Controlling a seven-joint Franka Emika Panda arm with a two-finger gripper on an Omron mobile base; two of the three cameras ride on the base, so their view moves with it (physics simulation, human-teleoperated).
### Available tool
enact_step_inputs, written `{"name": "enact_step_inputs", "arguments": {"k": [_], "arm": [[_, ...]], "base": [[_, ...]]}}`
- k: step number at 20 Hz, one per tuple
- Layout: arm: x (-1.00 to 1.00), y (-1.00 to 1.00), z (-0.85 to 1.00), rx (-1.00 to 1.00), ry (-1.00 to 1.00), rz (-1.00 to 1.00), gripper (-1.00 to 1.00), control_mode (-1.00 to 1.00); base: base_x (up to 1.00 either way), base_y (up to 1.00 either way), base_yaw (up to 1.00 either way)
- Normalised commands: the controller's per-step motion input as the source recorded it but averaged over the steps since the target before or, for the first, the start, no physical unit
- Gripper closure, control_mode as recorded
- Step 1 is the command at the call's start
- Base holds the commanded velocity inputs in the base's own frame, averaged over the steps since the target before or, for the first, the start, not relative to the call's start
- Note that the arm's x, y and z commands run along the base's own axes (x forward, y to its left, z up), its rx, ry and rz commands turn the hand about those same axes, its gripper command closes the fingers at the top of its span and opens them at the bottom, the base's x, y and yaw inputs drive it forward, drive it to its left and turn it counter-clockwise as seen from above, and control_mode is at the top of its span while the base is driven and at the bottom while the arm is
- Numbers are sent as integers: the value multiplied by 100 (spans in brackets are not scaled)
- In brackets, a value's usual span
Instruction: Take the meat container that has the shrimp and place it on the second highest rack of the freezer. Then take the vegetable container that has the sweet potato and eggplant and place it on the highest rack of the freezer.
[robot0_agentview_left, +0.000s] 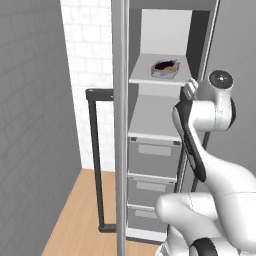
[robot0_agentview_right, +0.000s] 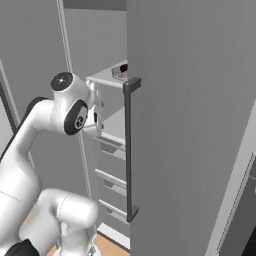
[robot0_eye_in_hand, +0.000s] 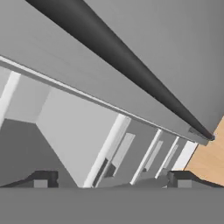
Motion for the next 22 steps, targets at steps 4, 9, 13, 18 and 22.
{"name": "enact_step_inputs", "arguments": {"k": [4,9,13,18,22], "arm": [[-100,1,-99,-28,16,13,-100,-100],[-82,-42,-27,-1,3,-2,-100,-100],[-16,-25,-7,0,6,-2,-100,100],[0,0,0,0,0,0,-100,100],[0,0,0,0,0,0,-100,100]], "base": [[0,0,0],[0,0,0],[-24,-75,-15],[-19,-100,-5],[-1,-100,0]]}}
